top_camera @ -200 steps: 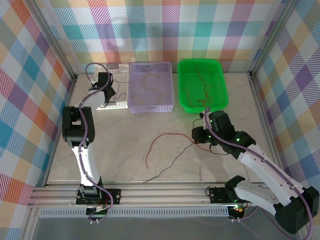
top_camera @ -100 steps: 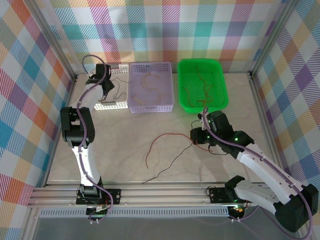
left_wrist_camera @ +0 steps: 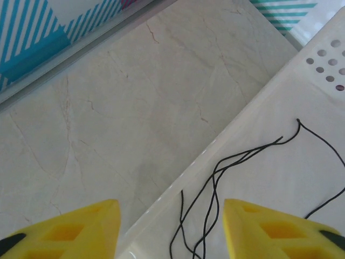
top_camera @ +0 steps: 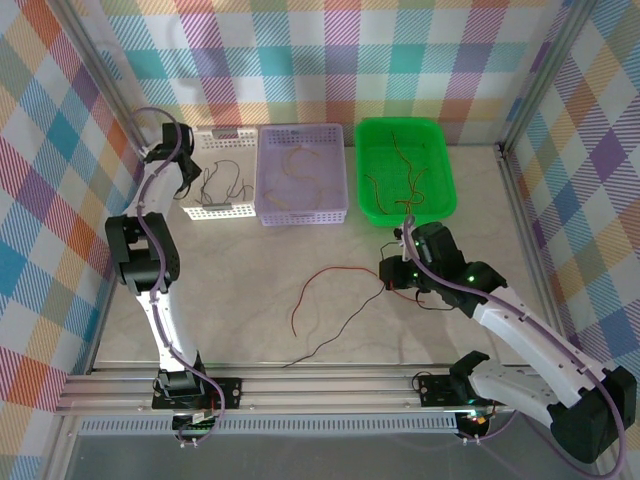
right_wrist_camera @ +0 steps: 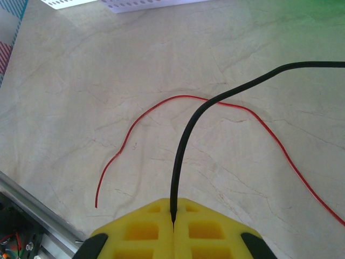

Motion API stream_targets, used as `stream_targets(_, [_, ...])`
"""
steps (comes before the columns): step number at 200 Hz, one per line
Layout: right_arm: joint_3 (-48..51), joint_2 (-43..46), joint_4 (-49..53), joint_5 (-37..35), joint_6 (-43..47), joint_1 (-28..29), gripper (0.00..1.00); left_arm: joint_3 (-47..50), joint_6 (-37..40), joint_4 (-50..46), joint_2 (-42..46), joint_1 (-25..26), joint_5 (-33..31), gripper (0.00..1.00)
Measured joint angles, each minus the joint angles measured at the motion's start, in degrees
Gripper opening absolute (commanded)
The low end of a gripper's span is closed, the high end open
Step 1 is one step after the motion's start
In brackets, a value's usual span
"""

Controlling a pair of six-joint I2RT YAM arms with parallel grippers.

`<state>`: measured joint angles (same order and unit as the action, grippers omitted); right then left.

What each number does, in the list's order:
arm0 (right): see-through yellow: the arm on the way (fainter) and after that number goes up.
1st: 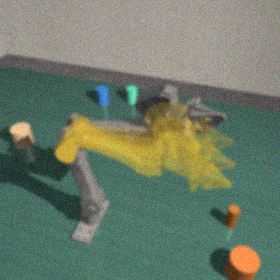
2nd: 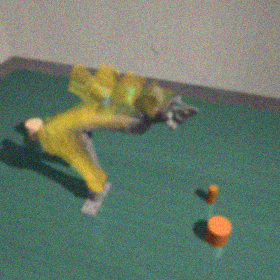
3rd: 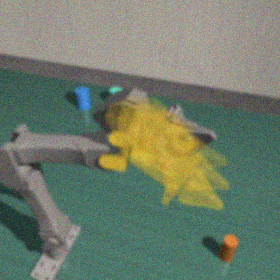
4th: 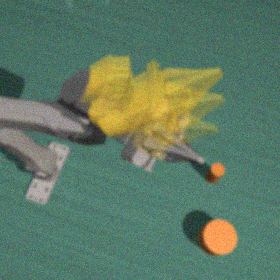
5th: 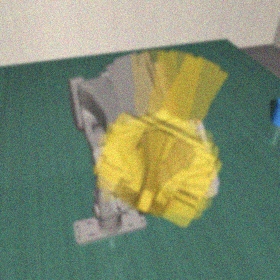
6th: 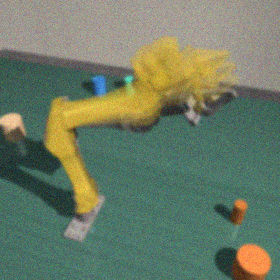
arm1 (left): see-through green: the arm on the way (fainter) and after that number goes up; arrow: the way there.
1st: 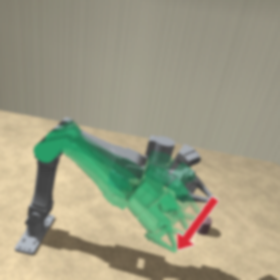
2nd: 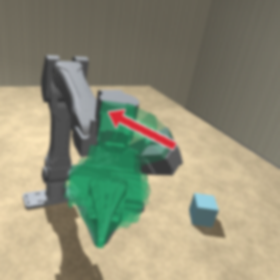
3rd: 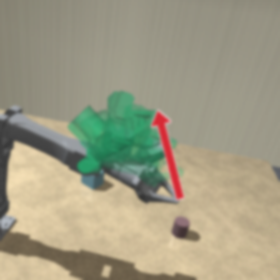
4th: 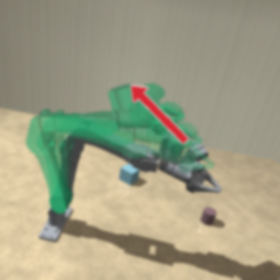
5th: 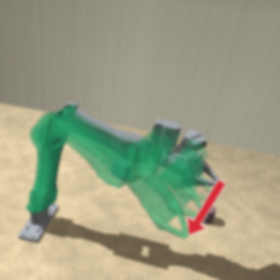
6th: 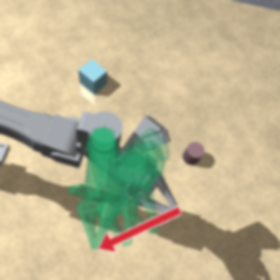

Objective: Untangle the cables

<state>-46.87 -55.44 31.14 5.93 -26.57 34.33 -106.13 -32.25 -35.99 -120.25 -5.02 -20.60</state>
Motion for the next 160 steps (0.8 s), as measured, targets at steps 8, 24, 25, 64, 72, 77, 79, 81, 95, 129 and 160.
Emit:
stream_targets(8, [0.0,-0.3,-0.1,0.0,0.0,0.2,0.00,-0.7,0.3,-0.3,-0.5,0.1,0.0,0.59])
stream_targets(24, [0.0,-0.8,-0.2,0.0,-0.1,0.5,0.00,-1.7,1.0,-1.6,-1.4,0.5,0.0,0.64])
stream_targets(25, [0.0,-0.9,-0.2,0.0,-0.1,0.6,0.00,-1.7,1.1,-1.7,-1.4,0.5,0.0,0.65])
stream_targets(64, [-0.1,-1.4,-0.2,0.4,-0.4,1.0,0.00,-3.4,2.7,-4.5,-1.3,0.9,1.7,0.77])
stream_targets(72, [-0.3,-1.8,-0.2,0.6,-0.4,1.0,0.00,-3.4,3.0,-4.5,-0.8,1.1,3.0,0.80])
stream_targets(77, [-0.5,-2.1,-0.2,0.7,-0.4,1.0,0.00,-3.4,3.1,-4.7,-0.4,1.2,4.0,0.81])
stream_targets(79, [-0.6,-2.1,-0.2,0.7,-0.4,1.0,0.00,-3.4,3.3,-4.8,-0.1,1.3,4.6,0.82])
stream_targets(81, [-0.8,-2.3,-0.2,0.8,-0.4,1.0,0.00,-3.4,3.3,-4.8,0.0,1.3,4.9,0.83])
stream_targets(95, [-2.2,-3.1,-0.2,1.0,-0.4,1.0,0.00,-2.8,3.3,-4.5,2.4,2.2,8.7,0.85])
stream_targets(129, [-8.3,-6.1,0.2,2.1,-0.4,1.0,0.00,7.0,3.5,0.8,16.1,7.3,20.2,0.88])
stream_targets(160, [-13.7,-6.3,0.9,4.8,-0.2,0.9,0.00,20.0,5.4,8.3,32.2,16.2,29.4,0.91])
